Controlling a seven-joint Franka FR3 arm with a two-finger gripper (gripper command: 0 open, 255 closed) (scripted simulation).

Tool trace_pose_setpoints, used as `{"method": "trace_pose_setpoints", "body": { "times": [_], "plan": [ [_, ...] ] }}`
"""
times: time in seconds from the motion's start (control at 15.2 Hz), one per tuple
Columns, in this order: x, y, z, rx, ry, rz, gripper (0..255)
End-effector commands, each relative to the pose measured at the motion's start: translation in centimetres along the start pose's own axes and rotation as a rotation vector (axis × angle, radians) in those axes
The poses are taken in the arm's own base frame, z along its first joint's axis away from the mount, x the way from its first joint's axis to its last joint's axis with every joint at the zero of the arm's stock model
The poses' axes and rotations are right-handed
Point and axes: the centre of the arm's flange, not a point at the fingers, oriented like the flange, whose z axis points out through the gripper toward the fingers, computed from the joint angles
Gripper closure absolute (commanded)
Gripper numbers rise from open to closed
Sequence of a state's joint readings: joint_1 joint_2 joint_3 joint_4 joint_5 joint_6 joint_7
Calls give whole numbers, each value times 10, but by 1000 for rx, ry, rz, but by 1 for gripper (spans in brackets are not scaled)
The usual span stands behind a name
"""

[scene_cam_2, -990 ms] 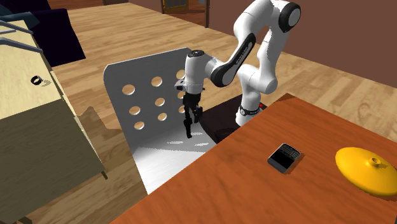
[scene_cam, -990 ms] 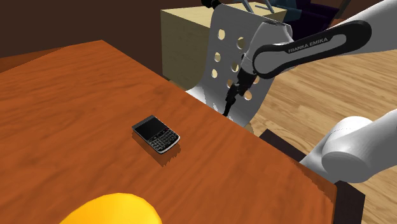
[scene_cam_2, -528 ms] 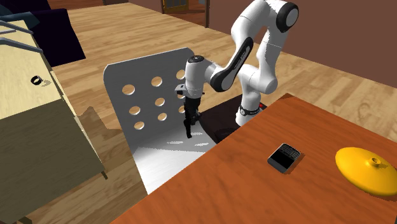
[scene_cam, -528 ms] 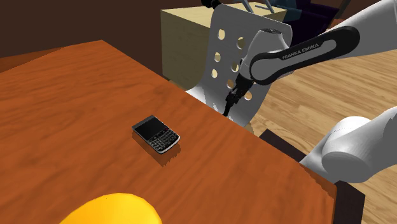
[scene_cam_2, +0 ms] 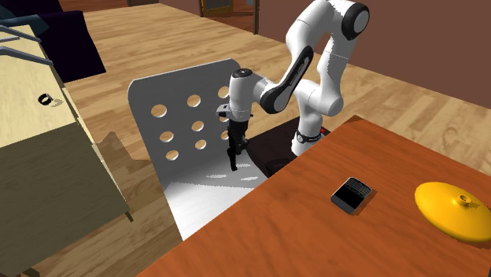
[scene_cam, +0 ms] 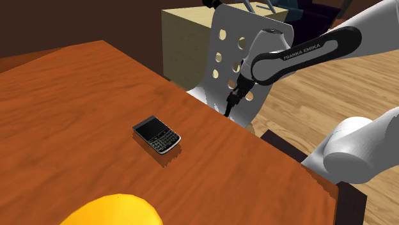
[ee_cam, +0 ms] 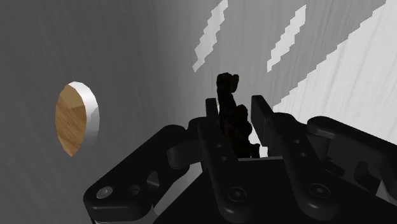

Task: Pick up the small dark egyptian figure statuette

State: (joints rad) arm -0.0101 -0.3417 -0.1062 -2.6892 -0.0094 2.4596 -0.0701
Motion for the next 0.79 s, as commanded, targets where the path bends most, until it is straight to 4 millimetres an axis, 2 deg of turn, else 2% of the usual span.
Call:
{"method": "trace_pose_setpoints", "body": {
  "times": [0.0,0.73],
  "plan": [
    [0,1,-4,0,-2,2,255],
    [7,0,-62,0,-2,2,255]
  ]
}}
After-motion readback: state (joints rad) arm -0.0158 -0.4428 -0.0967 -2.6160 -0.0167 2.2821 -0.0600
